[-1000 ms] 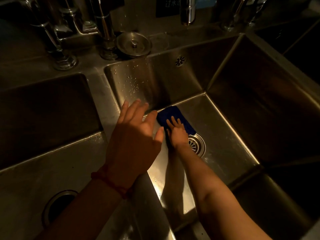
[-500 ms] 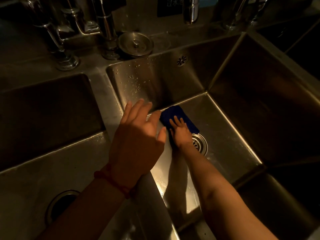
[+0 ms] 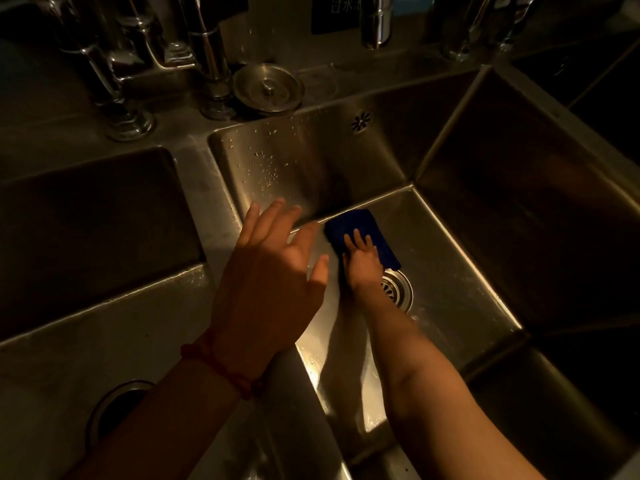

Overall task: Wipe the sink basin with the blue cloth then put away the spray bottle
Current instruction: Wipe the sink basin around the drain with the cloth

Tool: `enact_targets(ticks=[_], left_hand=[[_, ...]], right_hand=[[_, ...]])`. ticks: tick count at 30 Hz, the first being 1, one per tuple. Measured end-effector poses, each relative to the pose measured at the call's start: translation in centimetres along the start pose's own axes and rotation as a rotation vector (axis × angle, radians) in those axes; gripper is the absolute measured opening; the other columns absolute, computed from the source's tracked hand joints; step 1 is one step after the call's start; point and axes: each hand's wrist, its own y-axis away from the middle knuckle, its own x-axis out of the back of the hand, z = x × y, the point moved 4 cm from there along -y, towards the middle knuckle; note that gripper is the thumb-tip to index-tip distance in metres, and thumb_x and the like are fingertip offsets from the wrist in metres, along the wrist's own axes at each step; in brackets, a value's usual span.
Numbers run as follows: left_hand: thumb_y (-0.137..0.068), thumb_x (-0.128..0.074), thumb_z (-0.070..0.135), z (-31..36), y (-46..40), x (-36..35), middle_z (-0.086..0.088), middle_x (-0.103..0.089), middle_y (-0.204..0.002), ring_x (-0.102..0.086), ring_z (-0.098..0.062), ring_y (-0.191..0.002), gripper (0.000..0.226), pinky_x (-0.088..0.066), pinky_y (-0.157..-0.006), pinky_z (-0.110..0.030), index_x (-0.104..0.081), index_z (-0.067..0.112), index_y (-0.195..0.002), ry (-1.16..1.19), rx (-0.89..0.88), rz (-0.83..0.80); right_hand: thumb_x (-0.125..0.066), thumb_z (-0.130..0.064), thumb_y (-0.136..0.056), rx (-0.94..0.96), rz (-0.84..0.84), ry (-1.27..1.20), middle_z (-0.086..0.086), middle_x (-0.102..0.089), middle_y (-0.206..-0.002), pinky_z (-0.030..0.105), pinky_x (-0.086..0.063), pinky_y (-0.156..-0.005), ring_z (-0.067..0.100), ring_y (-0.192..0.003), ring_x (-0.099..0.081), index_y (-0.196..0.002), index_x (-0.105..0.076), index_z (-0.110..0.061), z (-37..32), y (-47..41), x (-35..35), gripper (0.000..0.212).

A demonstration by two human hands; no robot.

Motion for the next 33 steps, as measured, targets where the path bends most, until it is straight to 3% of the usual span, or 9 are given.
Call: enact_targets(ticks=[7,15,20,24,33], left_hand=[[-0.075,-0.057,0.021,-0.2,-0.1,0.1,-0.026,-0.062,-0.117,-0.053,-0.039,-0.115,0.038,-0.018,-0.102,-0.046,-0.067,-0.003,-0.103,-0.009,0.013,-0.023],[-0.075,-0.058,0.021,-0.1,-0.1,0.0,-0.026,-0.062,-0.115,-0.054,-0.039,-0.115,0.038,-0.019,-0.102,-0.047,-0.068,-0.004,-0.102,-0.003,0.008,-0.026],[-0.076,-0.057,0.021,0.0,-0.1,0.0,-0.027,-0.061,-0.116,-0.053,-0.04,-0.116,0.038,-0.023,-0.104,-0.05,-0.067,-0.004,-0.102,-0.015,0.008,-0.049],[-0.076,-0.055,0.025,-0.2,-0.3,0.0,-0.025,-0.061,-0.118,-0.053,-0.039,-0.116,0.04,-0.018,-0.102,-0.046,-0.067,-0.001,-0.104,-0.028,0.027,-0.07],[-0.078,-0.053,0.027,-0.4,-0.3,-0.2,-0.024,-0.06,-0.12,-0.051,-0.039,-0.118,0.041,-0.015,-0.103,-0.045,-0.066,0.0,-0.105,-0.033,0.035,-0.102]], right_hand=[[-0.035,-0.028,-0.103,0.116,-0.038,0.067,0.0,-0.013,-0.159,0.041,-0.016,-0.117,0.024,-0.147,-0.009,-0.148,-0.026,-0.024,0.1,0.2,-0.1,0.047],[-0.036,-0.023,-0.102,-0.012,0.01,0.029,0.002,-0.012,-0.16,0.044,-0.015,-0.118,0.028,-0.147,-0.008,-0.148,-0.024,-0.023,1.5,-0.6,0.9,0.048],[-0.032,-0.027,-0.103,0.11,-0.045,0.067,0.002,-0.009,-0.16,0.041,-0.01,-0.119,0.026,-0.147,-0.005,-0.149,-0.022,-0.023,-0.6,0.8,-0.8,0.047],[-0.034,-0.029,-0.102,0.135,-0.044,0.098,0.0,-0.012,-0.16,0.042,-0.015,-0.118,0.025,-0.147,-0.009,-0.148,-0.025,-0.024,0.1,0.3,-0.4,0.047],[-0.034,-0.022,-0.103,-0.136,0.077,0.003,0.006,-0.01,-0.16,0.044,-0.017,-0.118,0.031,-0.146,-0.008,-0.149,-0.021,-0.019,3.1,-1.7,1.5,0.049]])
